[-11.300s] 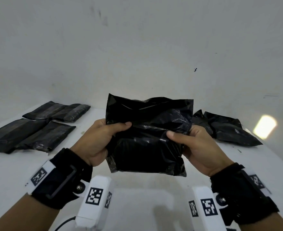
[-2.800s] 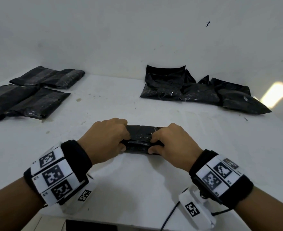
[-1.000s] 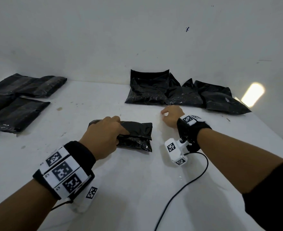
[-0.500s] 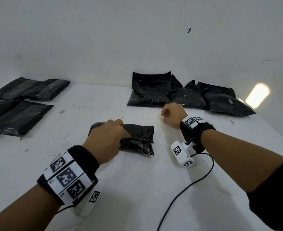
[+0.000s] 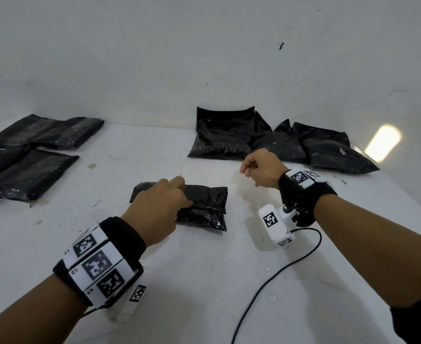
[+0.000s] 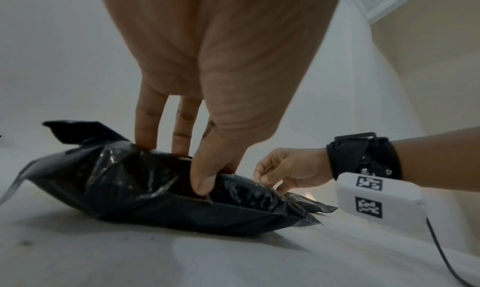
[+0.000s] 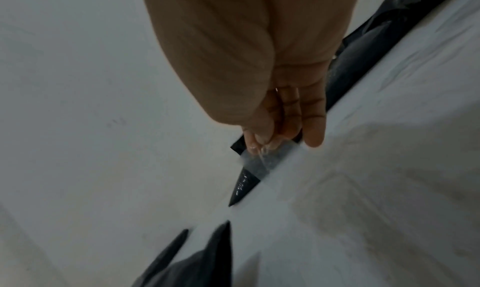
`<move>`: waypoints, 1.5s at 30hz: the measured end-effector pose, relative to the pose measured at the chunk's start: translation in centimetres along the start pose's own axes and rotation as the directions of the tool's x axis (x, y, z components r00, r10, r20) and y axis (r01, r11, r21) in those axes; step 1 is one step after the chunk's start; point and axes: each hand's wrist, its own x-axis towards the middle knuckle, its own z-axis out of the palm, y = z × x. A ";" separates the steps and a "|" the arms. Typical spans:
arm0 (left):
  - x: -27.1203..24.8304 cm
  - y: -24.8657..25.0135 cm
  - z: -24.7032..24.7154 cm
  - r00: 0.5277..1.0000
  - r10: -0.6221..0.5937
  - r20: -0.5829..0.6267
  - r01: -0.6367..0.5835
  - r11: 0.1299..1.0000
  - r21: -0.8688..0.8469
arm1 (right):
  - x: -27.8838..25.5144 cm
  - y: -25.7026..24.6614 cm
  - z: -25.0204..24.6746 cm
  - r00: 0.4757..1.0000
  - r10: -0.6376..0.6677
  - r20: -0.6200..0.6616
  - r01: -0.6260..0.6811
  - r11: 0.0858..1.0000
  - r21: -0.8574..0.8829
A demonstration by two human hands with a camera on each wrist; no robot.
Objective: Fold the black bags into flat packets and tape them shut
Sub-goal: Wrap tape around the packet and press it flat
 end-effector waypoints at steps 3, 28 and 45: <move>-0.1 0.3 -0.2 0.999 0.038 -0.014 -0.037 0.998 0.058 | -2.2 -1.2 -1.5 0.999 -0.045 -0.016 0.047 0.988 0.145; -2.6 0.8 0.8 0.999 0.050 -0.017 -0.052 0.934 -0.352 | -13.8 -10.0 -4.5 0.912 -0.325 -0.250 0.401 0.832 0.384; -5.4 1.2 -0.7 0.977 0.093 0.193 0.035 0.821 -0.570 | -11.7 -16.9 -6.7 0.900 -0.123 -0.418 0.407 0.576 0.709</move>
